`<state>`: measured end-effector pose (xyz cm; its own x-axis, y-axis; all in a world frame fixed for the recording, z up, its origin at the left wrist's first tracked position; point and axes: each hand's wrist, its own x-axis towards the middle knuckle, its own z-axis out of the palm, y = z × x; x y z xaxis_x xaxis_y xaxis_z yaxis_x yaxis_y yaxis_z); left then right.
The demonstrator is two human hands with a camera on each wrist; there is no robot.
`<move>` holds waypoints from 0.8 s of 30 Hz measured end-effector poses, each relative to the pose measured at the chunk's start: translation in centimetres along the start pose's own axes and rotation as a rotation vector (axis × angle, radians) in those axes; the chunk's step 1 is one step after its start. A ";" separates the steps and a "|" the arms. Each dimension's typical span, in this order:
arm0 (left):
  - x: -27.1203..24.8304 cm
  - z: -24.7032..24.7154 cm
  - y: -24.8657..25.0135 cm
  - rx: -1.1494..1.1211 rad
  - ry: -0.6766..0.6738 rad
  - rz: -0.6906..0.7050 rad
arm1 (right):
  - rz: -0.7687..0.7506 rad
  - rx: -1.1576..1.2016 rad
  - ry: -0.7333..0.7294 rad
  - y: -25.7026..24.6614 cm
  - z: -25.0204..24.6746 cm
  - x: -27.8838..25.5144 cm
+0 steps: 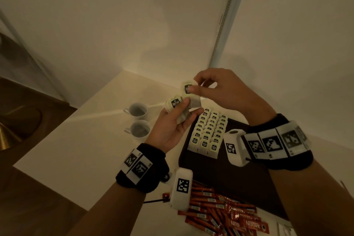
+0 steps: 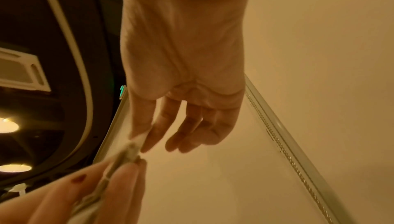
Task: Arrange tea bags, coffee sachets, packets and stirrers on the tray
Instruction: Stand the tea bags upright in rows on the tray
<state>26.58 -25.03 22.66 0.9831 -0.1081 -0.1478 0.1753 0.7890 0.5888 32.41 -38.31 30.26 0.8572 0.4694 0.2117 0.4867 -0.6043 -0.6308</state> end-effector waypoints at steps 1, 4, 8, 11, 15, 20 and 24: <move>0.0 -0.1 0.1 0.013 0.005 0.010 | 0.000 0.006 0.016 0.2 0.1 -0.1; 0.2 -0.4 0.3 0.046 0.002 0.036 | 0.006 0.032 0.075 0.4 0.5 -0.3; 0.3 -0.4 0.3 0.090 -0.004 0.068 | -0.004 0.052 0.065 0.4 0.7 -0.4; 0.4 -0.6 0.3 0.136 0.000 0.099 | 0.048 0.092 0.082 0.5 0.7 -0.4; 0.6 -0.8 0.3 0.184 0.024 0.140 | 0.006 0.076 0.061 0.5 0.7 -0.2; 0.7 -0.9 0.5 0.231 0.038 0.174 | 0.057 0.187 0.067 0.4 0.8 0.0; 0.5 -0.8 0.3 0.298 -0.024 0.203 | 0.012 0.232 0.019 0.5 0.9 0.2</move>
<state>27.12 -24.39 22.12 0.9998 0.0163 0.0125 -0.0197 0.5856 0.8104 32.69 -37.91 29.27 0.8668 0.4495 0.2158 0.4267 -0.4448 -0.7875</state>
